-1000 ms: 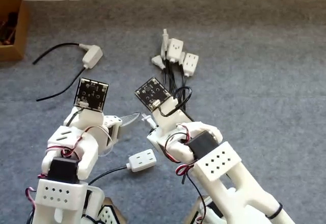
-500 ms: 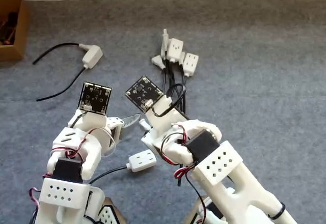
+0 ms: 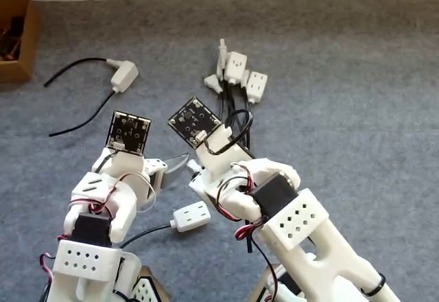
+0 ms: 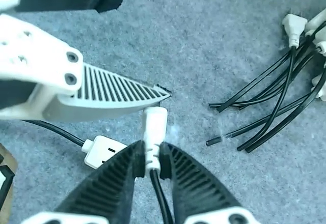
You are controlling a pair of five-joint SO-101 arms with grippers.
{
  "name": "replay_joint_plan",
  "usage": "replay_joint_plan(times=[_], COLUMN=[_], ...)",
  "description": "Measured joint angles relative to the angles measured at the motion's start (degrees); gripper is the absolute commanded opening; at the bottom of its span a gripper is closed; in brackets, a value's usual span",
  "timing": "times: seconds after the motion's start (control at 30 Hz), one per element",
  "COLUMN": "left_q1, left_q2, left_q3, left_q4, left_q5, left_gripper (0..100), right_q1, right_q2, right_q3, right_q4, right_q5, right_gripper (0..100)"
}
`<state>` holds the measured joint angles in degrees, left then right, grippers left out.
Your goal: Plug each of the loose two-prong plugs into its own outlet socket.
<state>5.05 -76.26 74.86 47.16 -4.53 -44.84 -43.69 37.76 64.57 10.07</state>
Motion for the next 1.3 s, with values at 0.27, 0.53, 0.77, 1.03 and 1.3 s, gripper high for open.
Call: replay_joint_plan(times=[0.27, 0.53, 0.77, 1.03, 1.3], left_q1=[1.6, 1.7, -8.7, -27.9, -30.7], left_q2=[0.2, 0.1, 0.3, 0.2, 0.2], left_q3=[1.2, 1.4, 0.4, 1.6, 9.1], left_q4=[0.0, 0.0, -0.9, -2.2, -10.6], left_q5=[0.0, -2.1, -2.2, 1.9, 1.9], left_gripper=[37, 37, 37, 37, 37], right_q1=[0.0, 2.1, 2.2, 0.2, -0.7], right_q2=[0.0, 0.1, 0.0, 1.5, 22.5], right_q3=[0.0, -0.1, -0.2, 0.8, -10.3], right_q4=[0.2, 0.2, 2.4, 10.3, 15.8], right_q5=[0.0, 0.1, 0.4, 1.6, -0.8], right_gripper=[0.6, 0.6, 0.6, 0.6, 0.6])
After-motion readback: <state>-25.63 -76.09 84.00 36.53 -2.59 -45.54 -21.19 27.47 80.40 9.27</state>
